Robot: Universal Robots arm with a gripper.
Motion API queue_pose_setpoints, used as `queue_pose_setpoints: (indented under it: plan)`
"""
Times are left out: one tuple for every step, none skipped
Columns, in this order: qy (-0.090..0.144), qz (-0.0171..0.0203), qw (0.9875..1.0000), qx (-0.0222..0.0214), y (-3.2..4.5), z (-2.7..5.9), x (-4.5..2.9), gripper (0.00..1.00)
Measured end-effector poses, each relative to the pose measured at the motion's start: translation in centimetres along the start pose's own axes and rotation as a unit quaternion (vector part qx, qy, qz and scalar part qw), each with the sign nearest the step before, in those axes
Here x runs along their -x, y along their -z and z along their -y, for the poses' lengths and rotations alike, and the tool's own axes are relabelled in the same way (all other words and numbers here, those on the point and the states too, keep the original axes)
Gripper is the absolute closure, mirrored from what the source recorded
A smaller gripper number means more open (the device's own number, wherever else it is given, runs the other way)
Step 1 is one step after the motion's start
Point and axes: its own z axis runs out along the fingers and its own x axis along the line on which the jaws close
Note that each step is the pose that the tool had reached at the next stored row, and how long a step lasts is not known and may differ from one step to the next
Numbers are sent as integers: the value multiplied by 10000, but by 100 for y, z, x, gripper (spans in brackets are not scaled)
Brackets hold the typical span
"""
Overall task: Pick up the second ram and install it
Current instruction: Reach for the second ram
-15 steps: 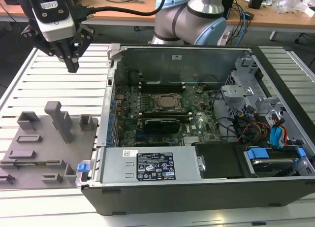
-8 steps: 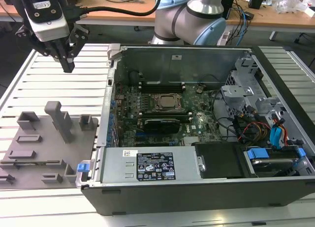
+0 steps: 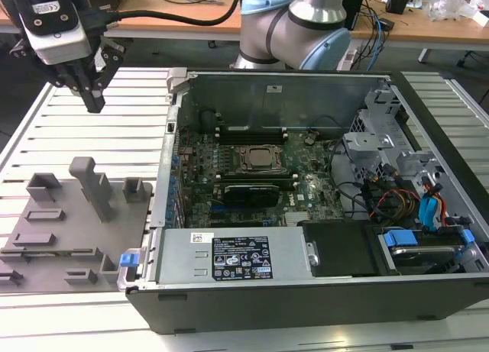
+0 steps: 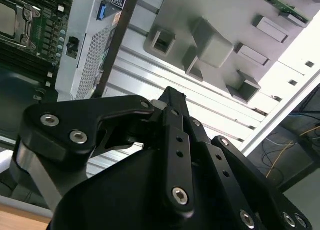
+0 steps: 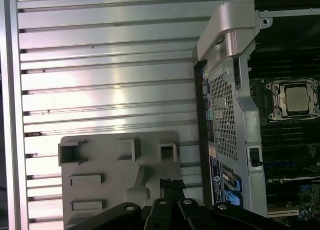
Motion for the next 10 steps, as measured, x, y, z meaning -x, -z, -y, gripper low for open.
queue_pose_setpoints:
  plan:
    - [0, 0, 10000, 0, 0, 2, -22, 89]
    - [0, 0, 10000, 0, 0, 3, -44, 89]
    - [0, 0, 10000, 0, 1, 6, -77, 89]
    - [1, 0, 10000, 0, 1, 7, -94, 89]
    - [0, 0, 10000, 0, 0, 8, -111, 89]
    - [0, 0, 10000, 0, 1, 9, -127, 89]
    - [0, 0, 10000, 0, 1, 10, -139, 89]
    - [0, 0, 10000, 0, 0, 11, -146, 89]
    - [0, 0, 10000, 0, 1, 12, -162, 89]
    - [0, 0, 10000, 0, 0, 14, -180, 89]
